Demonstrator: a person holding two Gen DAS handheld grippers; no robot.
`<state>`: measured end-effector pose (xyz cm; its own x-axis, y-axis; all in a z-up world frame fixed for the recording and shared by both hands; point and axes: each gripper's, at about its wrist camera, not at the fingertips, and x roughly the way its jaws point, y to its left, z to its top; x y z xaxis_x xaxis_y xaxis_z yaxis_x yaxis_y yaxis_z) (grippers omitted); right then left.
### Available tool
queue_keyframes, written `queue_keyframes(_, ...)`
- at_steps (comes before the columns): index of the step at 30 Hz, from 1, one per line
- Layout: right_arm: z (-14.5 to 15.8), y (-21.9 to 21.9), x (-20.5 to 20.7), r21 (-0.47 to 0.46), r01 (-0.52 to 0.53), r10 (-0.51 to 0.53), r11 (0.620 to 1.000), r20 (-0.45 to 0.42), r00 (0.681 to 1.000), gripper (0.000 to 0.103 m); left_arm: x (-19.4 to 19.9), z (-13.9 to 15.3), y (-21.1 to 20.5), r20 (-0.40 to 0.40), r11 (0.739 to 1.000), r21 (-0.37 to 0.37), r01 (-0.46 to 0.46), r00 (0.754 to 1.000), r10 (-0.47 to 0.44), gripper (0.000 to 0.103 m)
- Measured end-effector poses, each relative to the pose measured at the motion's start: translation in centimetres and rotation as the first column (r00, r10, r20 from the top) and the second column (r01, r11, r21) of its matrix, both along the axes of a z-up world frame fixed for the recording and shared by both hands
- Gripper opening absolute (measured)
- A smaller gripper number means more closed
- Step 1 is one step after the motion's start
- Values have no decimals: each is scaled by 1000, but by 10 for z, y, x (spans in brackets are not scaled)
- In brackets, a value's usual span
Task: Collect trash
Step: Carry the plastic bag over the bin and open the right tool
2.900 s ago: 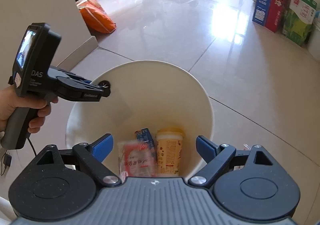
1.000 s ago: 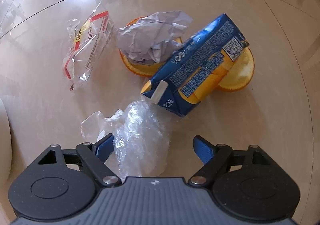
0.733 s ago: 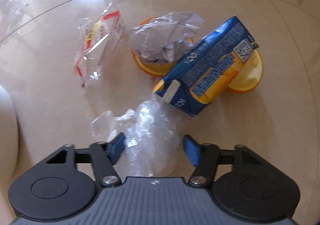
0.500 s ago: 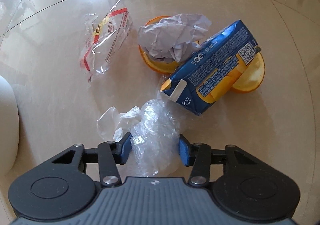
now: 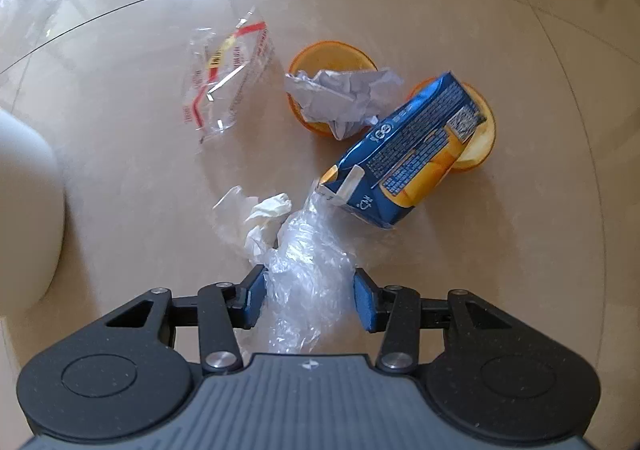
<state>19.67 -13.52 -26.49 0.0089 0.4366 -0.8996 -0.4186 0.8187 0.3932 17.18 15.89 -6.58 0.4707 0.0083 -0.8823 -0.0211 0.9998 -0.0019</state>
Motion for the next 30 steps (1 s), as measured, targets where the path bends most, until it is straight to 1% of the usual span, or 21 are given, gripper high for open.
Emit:
queue_keyframes(4, 15, -9, -6, 12, -4, 4, 1000, -1, 1000, 50, -1, -1, 0, -1, 1000, -2, -1, 1000, 1, 16)
queue_keyframes(6, 19, -20, 7, 21, 5, -5, 1000, -13, 1000, 50, 0, -1, 0, 0, 1000, 0, 0, 1000, 0, 16)
queue_keyframes(7, 18, -30, 22, 28, 12, -12, 1000, -18, 1000, 49, 0, -2, 0, 0, 1000, 1, -1, 1000, 1, 16)
queue_keyframes(10, 33, -37, 20, 49, 21, -21, 999, -17, 1000, 49, -1, -2, 0, 1, 1000, 0, -1, 1000, 1, 16)
queue_keyframes(12, 51, -41, 10, 65, 22, -21, 998, -7, 1000, 49, -1, -2, -1, 0, 1000, 0, -1, 1000, 1, 16)
queue_keyframes(13, 60, -38, -5, 66, 18, -18, 998, 0, 1000, 49, -1, -2, -1, 0, 1000, 0, -1, 1000, 1, 16)
queue_keyframes(14, 69, -39, -8, 73, 13, -13, 997, 8, 1000, 49, -1, -2, -1, 0, 1000, 0, -2, 1000, 2, 16)
queue_keyframes(19, 108, -40, -10, 120, 19, -24, 993, 45, 999, 49, -1, -2, -1, 0, 1000, -1, -2, 1000, 2, 16)
queue_keyframes(21, 130, -40, -10, 147, 7, -18, 989, 68, 998, 49, 0, -1, -1, -1, 1000, -2, -2, 1000, 2, 16)
queue_keyframes(23, 144, -37, -7, 176, -2, -15, 984, 99, 995, 49, 0, -2, -2, -1, 1000, 0, -1, 1000, 1, 16)
queue_keyframes(27, 200, -35, -11, 261, -29, -19, 965, 181, 983, 49, -1, -2, -3, -2, 1000, 2, -2, 1000, 2, 16)
queue_keyframes(30, 241, -27, -12, 339, -63, -26, 939, 249, 968, 49, -1, -2, -3, -4, 1000, 2, -4, 1000, 4, 16)
